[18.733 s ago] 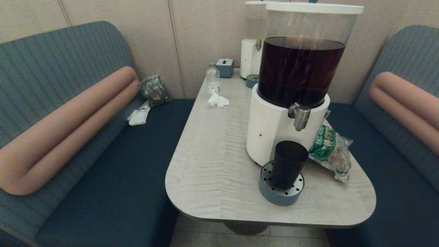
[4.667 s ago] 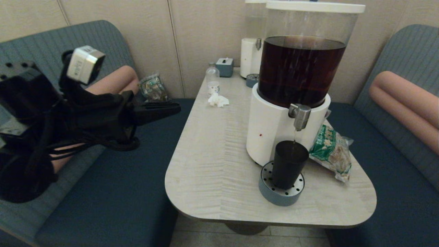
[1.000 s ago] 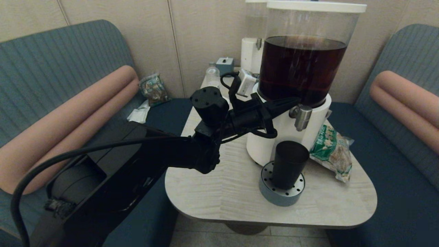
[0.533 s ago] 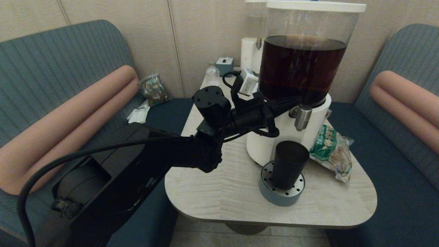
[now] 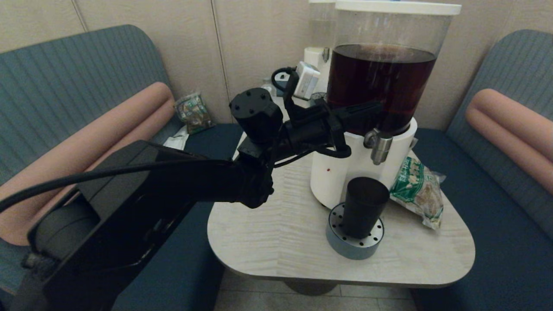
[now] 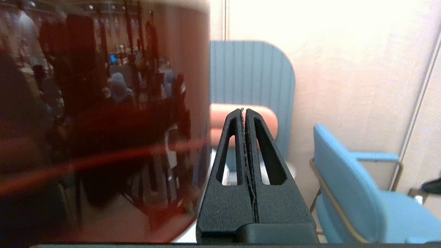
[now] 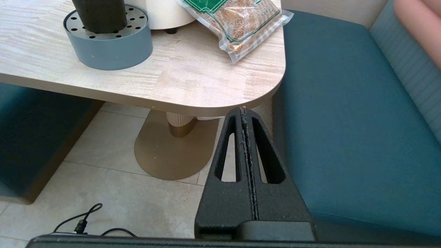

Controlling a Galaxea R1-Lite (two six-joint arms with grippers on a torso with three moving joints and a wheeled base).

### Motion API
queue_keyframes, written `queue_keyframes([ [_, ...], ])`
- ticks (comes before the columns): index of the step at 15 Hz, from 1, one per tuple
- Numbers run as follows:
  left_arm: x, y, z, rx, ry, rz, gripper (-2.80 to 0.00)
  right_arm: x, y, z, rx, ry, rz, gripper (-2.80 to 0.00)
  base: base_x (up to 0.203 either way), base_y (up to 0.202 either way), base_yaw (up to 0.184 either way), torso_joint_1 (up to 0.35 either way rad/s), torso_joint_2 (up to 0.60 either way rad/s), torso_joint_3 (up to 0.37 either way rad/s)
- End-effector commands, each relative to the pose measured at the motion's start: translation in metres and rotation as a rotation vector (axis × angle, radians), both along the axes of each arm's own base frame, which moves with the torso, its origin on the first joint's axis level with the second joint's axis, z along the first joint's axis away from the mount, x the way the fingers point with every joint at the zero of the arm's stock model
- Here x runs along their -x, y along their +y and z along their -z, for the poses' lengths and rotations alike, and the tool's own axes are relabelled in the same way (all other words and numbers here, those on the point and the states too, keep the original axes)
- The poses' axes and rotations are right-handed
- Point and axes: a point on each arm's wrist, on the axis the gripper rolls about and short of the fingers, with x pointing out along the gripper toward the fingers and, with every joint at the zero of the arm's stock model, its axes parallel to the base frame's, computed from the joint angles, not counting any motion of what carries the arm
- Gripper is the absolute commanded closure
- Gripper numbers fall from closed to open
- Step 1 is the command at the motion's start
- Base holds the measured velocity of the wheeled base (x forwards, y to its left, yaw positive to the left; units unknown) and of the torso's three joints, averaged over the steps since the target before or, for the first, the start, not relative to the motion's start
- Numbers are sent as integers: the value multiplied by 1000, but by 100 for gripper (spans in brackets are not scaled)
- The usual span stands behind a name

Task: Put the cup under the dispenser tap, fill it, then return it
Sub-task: Turn off the faucet, then place the cup next to the water dispenser

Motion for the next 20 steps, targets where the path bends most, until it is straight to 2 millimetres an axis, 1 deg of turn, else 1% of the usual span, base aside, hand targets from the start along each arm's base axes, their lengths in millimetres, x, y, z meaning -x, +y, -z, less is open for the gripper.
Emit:
queue_keyframes([
  [1, 19, 14, -30, 28, -31, 0, 0, 0, 0, 0, 1, 3, 0, 0, 0, 0, 0, 0, 0, 0],
  [4, 40, 29, -33, 0, 14, -7, 0, 0, 0, 0, 1, 3, -1, 0, 0, 0, 0, 0, 0, 0],
  [7, 80, 64, -22, -76, 120, -36, 0, 0, 0, 0, 1, 1, -1, 0, 0, 0, 0, 0, 0, 0],
  [8, 88, 76, -6, -114, 162, -75, 0, 0, 0, 0, 1, 1, -1, 0, 0, 0, 0, 0, 0, 0],
  [9, 96, 89, 5, -139, 179, -117, 0, 0, 0, 0, 1, 1, -1, 0, 0, 0, 0, 0, 0, 0],
  [11, 109, 113, 49, -235, 235, -175, 0, 0, 0, 0, 1, 3, -1, 0, 0, 0, 0, 0, 0, 0],
  [12, 116, 124, 66, -274, 251, -196, -280, 0, 0, 0, -1, 3, -1, 0, 0, 0, 0, 0, 0, 0],
  [13, 119, 129, 78, -301, 262, -202, -280, 0, 0, 0, 1, 3, -1, 0, 0, 0, 0, 0, 0, 0],
  [14, 117, 130, 84, -311, 257, -203, -280, 0, 0, 0, 1, 1, -1, 0, 0, 0, 0, 0, 0, 0],
  [16, 103, 125, 92, -323, 208, -212, -280, 0, 0, 0, 1, 0, -1, 0, 0, 0, 0, 0, 0, 0],
  [17, 98, 125, 100, -342, 200, -218, -280, 0, 0, 0, 1, 3, -1, 0, 0, 0, 0, 0, 0, 0],
  [20, 87, 124, 111, -361, 194, -231, -280, 0, 0, 0, 1, 1, -1, 0, 0, 0, 0, 0, 0, 0],
])
